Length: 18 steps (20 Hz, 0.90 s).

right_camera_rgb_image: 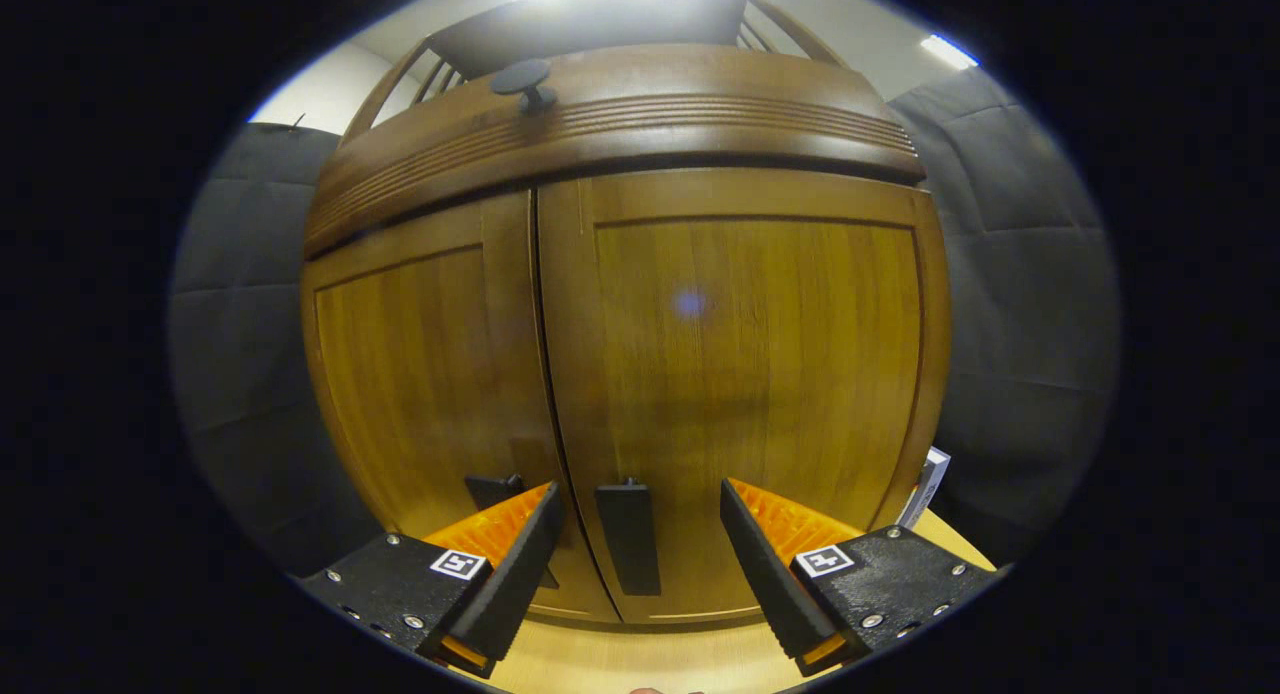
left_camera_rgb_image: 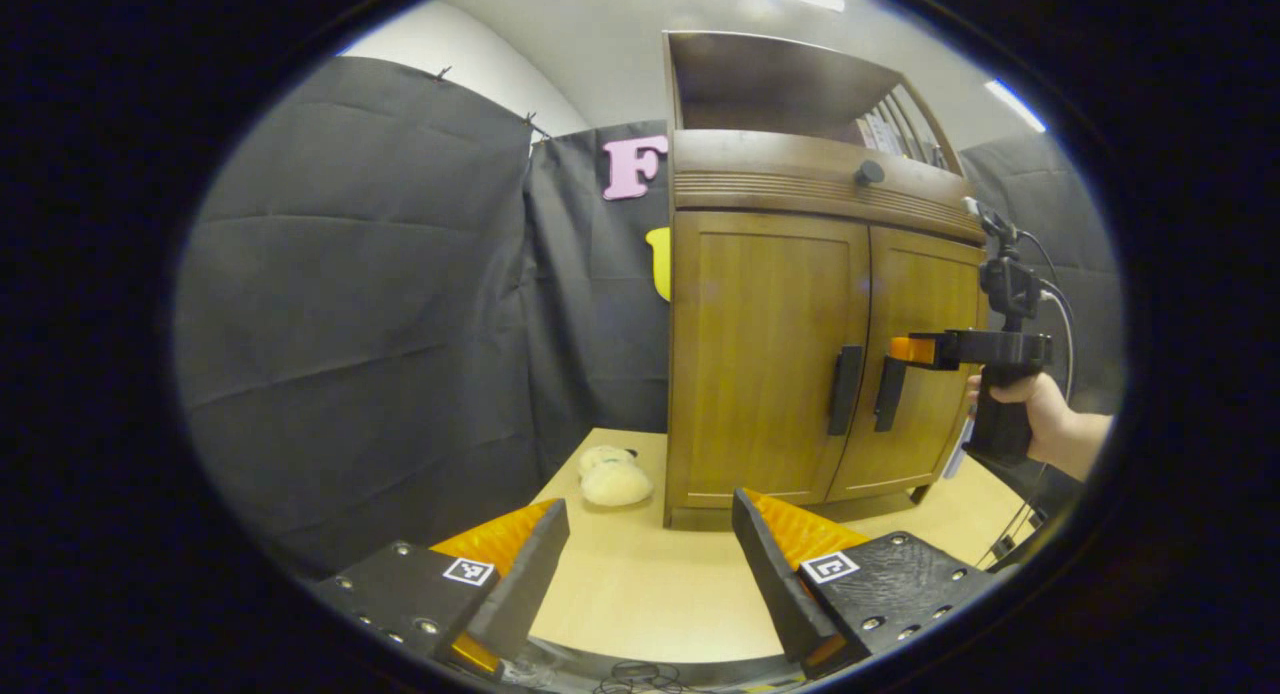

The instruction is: Open the right door of the double-door shoe cabinet with the right hand, and open the left door with the left hand.

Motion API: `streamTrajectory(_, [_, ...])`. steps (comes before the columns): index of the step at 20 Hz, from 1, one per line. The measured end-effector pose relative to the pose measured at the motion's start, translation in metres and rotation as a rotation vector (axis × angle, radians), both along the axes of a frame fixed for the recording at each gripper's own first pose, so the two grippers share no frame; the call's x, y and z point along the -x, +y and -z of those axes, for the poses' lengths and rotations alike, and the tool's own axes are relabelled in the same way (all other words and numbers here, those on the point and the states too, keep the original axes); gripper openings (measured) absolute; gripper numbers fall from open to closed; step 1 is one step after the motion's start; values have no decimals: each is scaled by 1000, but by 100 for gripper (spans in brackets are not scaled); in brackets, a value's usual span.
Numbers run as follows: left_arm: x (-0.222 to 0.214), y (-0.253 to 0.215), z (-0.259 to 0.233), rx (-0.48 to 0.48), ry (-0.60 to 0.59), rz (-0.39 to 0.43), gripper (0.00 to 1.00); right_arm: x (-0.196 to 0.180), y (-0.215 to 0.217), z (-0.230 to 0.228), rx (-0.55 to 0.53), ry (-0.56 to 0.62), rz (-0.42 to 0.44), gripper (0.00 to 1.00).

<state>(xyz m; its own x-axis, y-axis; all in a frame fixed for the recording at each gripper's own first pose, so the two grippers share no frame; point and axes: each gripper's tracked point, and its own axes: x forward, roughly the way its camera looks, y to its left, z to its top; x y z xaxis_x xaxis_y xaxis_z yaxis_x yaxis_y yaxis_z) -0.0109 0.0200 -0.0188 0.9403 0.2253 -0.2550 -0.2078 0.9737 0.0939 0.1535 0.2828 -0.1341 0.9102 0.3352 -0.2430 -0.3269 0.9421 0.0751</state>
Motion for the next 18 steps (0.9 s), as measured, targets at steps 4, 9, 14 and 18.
streamTrajectory(4, [1, 2, 4, -6, 29, -24, 100, -12, 5, 23, 23, 28, 12, 96])
streamTrajectory(9, [-3, 1, 3, -14, 57, -10, 100, -19, 11, 34, 46, 56, 5, 94])
streamTrajectory(14, [-8, -5, 7, -44, 59, 30, 100, -12, 22, 29, 42, 58, 13, 66])
streamTrajectory(18, [-8, -11, 5, -26, 58, 47, 94, -11, 32, 33, 34, 73, -5, 35])
